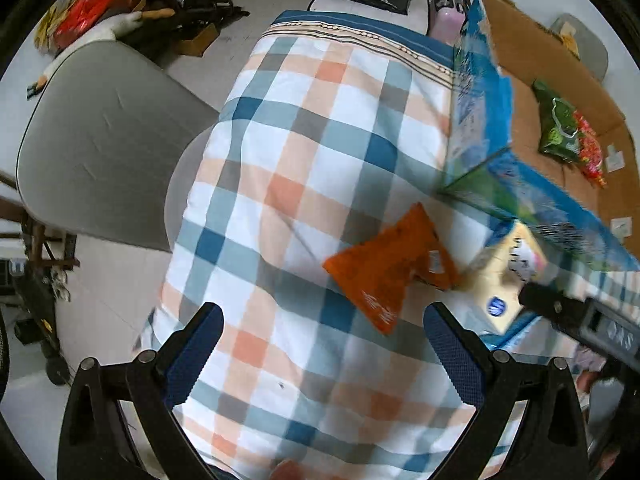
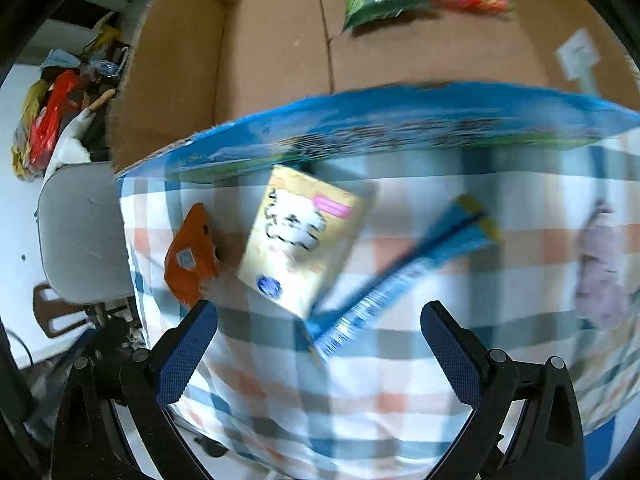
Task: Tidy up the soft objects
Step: 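Grasp the orange snack bag with the left tool while the right tool grasps the cream tissue pack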
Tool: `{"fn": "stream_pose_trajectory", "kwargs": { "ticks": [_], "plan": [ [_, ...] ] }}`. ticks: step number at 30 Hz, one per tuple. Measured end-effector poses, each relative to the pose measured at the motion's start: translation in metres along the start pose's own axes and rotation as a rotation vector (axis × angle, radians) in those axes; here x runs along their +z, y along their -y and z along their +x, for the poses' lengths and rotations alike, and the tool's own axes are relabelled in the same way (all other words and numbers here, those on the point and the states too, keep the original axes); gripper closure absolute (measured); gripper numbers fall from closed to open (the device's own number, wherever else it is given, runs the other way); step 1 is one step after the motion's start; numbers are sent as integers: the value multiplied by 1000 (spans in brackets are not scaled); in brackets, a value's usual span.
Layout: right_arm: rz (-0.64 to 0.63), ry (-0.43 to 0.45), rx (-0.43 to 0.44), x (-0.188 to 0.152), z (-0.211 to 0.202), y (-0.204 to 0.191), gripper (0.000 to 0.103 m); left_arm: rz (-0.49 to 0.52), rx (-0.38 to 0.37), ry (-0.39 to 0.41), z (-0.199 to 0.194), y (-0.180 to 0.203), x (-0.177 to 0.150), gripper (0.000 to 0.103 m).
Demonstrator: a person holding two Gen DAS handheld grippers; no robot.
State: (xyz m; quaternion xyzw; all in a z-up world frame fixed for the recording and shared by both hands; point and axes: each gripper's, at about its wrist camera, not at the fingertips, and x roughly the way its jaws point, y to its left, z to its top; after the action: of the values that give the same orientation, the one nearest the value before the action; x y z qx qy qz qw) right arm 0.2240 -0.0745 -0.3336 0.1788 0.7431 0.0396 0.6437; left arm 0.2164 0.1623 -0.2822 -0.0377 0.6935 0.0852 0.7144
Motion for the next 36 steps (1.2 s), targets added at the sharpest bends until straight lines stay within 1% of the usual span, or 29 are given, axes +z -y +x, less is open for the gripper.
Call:
{"fn": "stream_pose_trajectory", "kwargs": {
  "ticks": [4,6,7,8,10,12,16,18,20,22,23,24,26,27,29,32,33,34,36],
  "plan": [
    [34,-15,-12,12,33,-17,0,84,33,-7,14,6,6,0],
    [61,-23,-4,17,45,-22,3,121,36,-13,22,8,9,0],
    [71,-25,-11,18,52,-24,9,139,37,-17,25,10,11,0],
    [72,-22,-29,20,57,-27,19,163,35,-22,29,13,12,0],
    [53,-17,-74,18,63,-30,29,208,23,-30,34,18,14,0],
    [23,-29,-82,14,64,-30,31,268,16,-38,39,25,15,0],
    [-101,-110,-165,1,64,-26,32,383,-14,-67,51,44,19,0],
    [-128,-128,-188,-3,63,-22,31,419,-41,-85,62,53,24,0],
    [-128,-134,-177,-5,63,-16,31,418,-75,-109,72,58,30,1],
    [-128,-130,-170,-4,62,-16,31,399,-135,-143,82,59,34,14],
    [-125,-128,-171,-5,63,-16,31,385,-155,-158,84,59,35,28],
    [-121,-128,-171,-5,63,-16,31,369,-171,-170,86,59,36,34],
    [-121,-127,-169,-5,62,-15,31,348,-190,-179,86,60,34,44],
    [-123,-129,-168,-4,62,-16,31,339,-191,-186,87,60,31,46],
    [-137,-140,-163,-2,55,-9,31,322,-185,-198,89,60,23,46],
    [-145,-151,-163,-3,55,-8,31,286,-147,-214,103,56,11,46],
    [-144,-150,-163,1,55,-8,31,270,-148,-210,105,53,8,47],
    [-142,-147,-164,5,57,-6,31,250,-149,-199,104,50,5,48],
    [-132,-145,-168,6,59,-5,31,218,-146,-181,98,46,-1,57]
  ]
}}
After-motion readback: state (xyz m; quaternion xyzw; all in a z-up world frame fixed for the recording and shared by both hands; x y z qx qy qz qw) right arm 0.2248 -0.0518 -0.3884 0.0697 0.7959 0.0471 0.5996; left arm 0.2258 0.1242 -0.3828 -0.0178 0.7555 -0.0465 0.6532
